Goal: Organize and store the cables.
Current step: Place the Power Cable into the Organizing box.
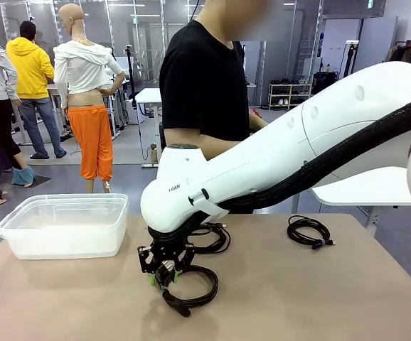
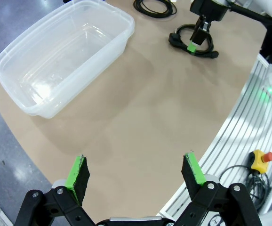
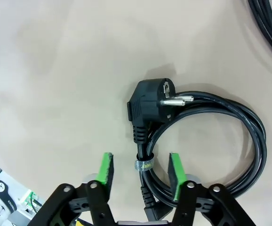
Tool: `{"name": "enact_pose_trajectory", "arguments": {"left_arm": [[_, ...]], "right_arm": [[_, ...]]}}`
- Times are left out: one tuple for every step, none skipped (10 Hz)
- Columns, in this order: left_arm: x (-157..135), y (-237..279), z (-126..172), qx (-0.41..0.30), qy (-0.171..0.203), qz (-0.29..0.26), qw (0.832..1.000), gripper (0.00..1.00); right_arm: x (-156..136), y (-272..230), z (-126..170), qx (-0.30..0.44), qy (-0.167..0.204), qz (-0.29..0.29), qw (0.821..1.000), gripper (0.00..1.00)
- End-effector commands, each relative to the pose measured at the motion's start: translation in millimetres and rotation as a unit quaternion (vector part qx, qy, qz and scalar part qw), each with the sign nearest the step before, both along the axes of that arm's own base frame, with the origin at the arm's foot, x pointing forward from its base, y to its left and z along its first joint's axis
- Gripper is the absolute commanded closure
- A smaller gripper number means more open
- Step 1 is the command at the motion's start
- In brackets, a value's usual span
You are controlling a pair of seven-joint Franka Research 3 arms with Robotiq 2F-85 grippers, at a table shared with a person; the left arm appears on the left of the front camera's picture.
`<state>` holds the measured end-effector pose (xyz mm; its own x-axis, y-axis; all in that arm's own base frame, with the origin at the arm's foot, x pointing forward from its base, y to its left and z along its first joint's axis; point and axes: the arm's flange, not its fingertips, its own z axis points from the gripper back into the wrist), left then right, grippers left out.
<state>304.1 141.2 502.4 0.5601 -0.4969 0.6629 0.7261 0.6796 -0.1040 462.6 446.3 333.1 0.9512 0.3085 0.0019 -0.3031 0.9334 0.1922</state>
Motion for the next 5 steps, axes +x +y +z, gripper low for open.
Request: {"name": "enact_pose_trajectory", "arguments": {"left_arm": [[-0.3,0.7,0.1,-0.006,-0.003,-0.003,1.0,0.0],[-0.3,0.7,0.1,-0.006,-0.003,-0.003,1.0,0.0],[-0.3,0.7,0.1,-0.006,-0.003,-0.003,1.0,0.0],[-0.3,0.7,0.1,-0.006,-0.003,-0.003,1.0,0.0],[-0.3,0.7,0.1,-0.006,-0.003,-0.003,1.0,0.0]], "right_arm": [[-5.9,-13.8,6.6,0.006,-0.01,0.005,1.0,0.06],[-8.2,-24.6,16.1,0.016,-0.023,0.008,1.0,0.0],[-7.9,-47.2,25.1,0.0,-0.049,0.002,0.999,0.0],[-10.5,-74.9,37.0,0.0,-0.052,0.012,0.999,0.0],[-14.7,-103.6,52.0,0.019,-0.059,0.0,0.998,0.0]]}}
